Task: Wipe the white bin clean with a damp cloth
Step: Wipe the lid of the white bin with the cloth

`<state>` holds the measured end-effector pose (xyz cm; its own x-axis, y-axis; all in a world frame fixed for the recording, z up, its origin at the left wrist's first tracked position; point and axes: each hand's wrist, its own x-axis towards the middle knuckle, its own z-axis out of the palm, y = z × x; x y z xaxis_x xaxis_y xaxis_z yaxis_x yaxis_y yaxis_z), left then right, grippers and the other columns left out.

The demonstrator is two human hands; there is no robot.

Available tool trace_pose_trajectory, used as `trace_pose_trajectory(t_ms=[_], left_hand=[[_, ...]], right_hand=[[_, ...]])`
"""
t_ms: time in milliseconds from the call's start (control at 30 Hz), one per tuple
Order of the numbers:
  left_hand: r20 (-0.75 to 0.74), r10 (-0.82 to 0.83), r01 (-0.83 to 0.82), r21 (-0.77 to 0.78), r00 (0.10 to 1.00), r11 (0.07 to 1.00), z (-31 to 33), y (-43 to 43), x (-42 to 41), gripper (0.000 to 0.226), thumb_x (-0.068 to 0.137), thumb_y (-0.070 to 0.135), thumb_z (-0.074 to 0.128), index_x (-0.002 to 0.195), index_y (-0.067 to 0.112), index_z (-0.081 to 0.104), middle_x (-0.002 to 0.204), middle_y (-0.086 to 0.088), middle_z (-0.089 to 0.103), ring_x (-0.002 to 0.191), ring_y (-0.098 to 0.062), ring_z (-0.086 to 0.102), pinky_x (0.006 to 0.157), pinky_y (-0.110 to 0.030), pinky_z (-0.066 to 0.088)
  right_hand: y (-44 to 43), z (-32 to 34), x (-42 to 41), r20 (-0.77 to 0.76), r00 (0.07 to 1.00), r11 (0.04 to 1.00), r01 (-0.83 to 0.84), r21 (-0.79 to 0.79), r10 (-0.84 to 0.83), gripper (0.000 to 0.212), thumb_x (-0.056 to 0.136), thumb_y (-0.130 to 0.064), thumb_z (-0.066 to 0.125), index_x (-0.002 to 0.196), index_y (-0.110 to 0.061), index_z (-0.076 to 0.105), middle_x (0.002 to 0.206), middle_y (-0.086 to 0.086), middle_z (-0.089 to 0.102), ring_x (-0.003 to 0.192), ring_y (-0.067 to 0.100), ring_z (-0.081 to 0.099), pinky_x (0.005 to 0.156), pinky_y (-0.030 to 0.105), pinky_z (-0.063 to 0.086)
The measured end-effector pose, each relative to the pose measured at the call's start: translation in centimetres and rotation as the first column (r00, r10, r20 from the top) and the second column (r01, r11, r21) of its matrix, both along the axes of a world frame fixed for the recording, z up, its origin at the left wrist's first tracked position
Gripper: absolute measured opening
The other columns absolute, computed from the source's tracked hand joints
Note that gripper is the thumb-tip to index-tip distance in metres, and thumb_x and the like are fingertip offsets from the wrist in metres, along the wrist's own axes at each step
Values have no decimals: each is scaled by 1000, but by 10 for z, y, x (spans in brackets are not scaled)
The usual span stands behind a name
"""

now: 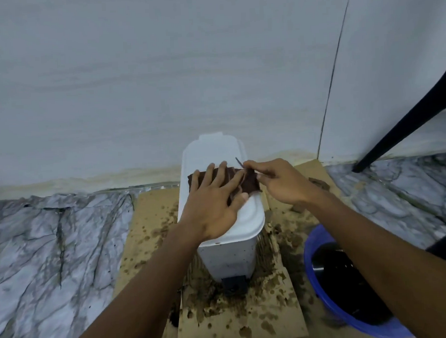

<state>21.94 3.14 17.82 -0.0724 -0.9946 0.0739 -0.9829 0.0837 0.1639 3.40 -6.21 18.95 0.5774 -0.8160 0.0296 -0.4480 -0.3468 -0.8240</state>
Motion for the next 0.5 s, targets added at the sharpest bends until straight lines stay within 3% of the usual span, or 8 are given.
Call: trace_pose_trajectory(t_ms=[133,233,367,500], left_hand=[[-1,-132,131,-87,991,987,-7,35,-13,54,105,56,19,158,45,21,170,9,5,158,-16,-4,126,-46,-5],[65,-235,243,-175,970,954,-16,64,15,52,107,51,31,157,40,30,169,4,16,158,-19,8,127,-49,6],[-46,-153,135,-273,987,953,-24,77,31,52,105,56,35,152,36,41,165,1,30,156,-20,20,124,-56,15],[27,-50,56,-363,998,930,-28,57,0,49,99,52,50,140,27,61,151,-5,53,143,-30,44,117,-57,28]], right_hand=[[-7,-1,4,31,998,998,-56,26,55,46,104,1,42,142,-19,56,159,-5,40,149,12,31,123,33,26],[-5,-10,12,-40,984,984,-176,-10,175,39,105,-9,48,140,-22,60,161,-11,34,151,9,27,125,38,24],[-1,-14,17,-17,988,987,-156,-31,156,38,103,-20,55,140,-26,59,160,-15,34,148,11,34,123,42,31],[-3,-12,10,-61,988,989,-145,-37,142,39,100,-24,61,138,-30,60,160,-18,32,148,9,32,124,42,27]])
